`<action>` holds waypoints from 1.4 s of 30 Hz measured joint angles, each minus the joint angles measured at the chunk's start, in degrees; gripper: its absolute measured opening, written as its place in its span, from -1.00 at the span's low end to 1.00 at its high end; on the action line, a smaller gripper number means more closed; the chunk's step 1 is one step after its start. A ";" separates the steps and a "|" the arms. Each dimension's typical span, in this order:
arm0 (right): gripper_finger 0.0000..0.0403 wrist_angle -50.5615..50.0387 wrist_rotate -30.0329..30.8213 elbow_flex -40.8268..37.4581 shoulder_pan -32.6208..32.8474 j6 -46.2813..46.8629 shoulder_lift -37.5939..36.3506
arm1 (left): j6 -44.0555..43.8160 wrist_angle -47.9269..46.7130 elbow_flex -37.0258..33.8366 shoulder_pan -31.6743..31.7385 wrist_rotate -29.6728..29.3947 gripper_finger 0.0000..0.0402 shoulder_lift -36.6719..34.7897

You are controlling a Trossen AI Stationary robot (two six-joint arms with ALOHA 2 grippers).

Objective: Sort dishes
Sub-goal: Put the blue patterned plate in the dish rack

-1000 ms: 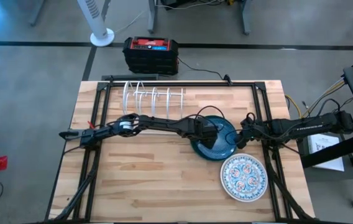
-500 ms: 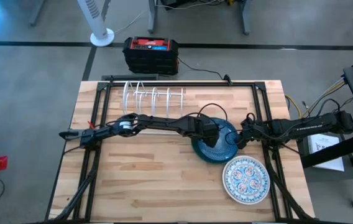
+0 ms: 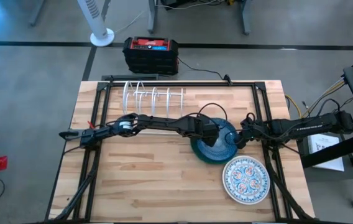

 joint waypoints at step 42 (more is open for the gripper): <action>-0.50 -2.54 -1.59 1.58 0.04 1.75 -0.04 | -0.12 -0.49 0.31 -0.05 -4.41 -0.44 -0.15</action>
